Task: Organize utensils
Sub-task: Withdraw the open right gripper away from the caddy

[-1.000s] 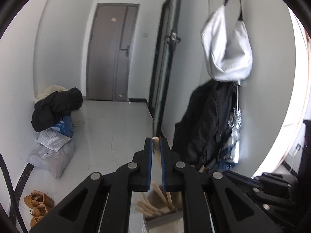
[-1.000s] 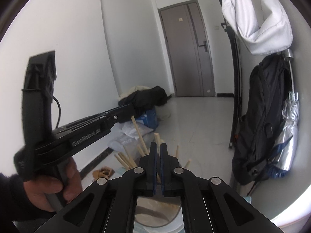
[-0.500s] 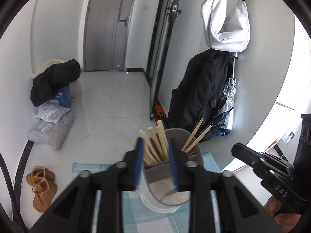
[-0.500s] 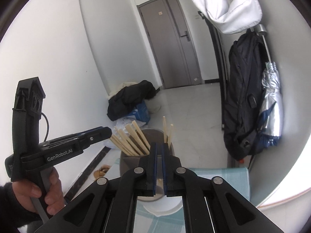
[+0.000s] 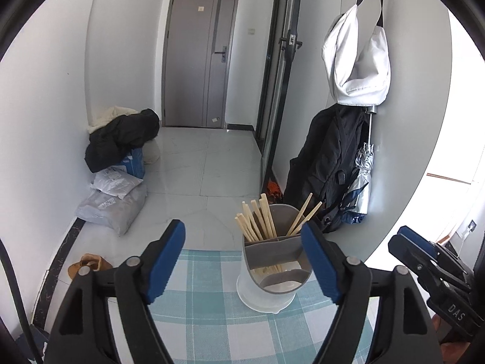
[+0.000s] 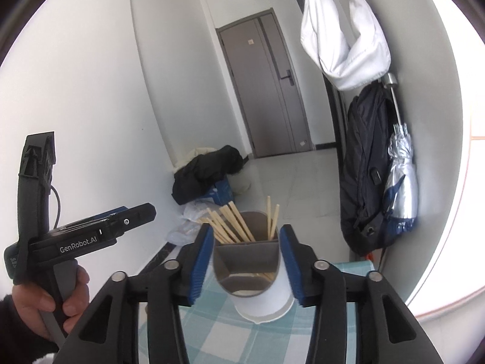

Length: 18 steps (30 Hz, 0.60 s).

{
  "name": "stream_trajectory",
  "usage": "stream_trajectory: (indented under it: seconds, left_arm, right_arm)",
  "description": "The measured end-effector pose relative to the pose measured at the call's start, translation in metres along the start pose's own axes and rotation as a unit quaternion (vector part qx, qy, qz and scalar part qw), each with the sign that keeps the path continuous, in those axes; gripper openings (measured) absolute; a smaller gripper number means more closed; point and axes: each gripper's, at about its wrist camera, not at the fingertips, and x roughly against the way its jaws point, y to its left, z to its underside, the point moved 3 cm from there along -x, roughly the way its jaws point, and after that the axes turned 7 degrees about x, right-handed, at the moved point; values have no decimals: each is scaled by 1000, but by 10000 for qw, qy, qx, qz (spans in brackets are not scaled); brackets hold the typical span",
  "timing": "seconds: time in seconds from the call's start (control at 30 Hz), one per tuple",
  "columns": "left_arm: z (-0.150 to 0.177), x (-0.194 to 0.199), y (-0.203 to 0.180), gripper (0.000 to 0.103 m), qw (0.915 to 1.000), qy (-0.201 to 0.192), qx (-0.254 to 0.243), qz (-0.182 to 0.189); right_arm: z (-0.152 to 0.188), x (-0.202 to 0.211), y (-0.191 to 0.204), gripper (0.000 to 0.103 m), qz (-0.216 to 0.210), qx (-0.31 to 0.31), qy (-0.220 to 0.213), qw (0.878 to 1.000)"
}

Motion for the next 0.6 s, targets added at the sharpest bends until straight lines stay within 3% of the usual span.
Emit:
stream_trajectory:
  seconds: [0.17,0.37,0.47,0.6]
  left_arm:
    - [-1,22,6,85,9996,-240,99,-90]
    - [3,45,10,96,9979,-583,110,-240]
    - [7,56,12,99,9969,-734,140,-255]
    - [12,69,15,102,9945,-999,200,-259]
  right_arm:
    - [-4,27,18,72,-42,118,-280,9995]
    - [-3,53,35,86,19,298,-528,9982]
    - [3,61,42,90,63,406,-588,9974]
    - [12,70,45,103,215,457,-717,9961]
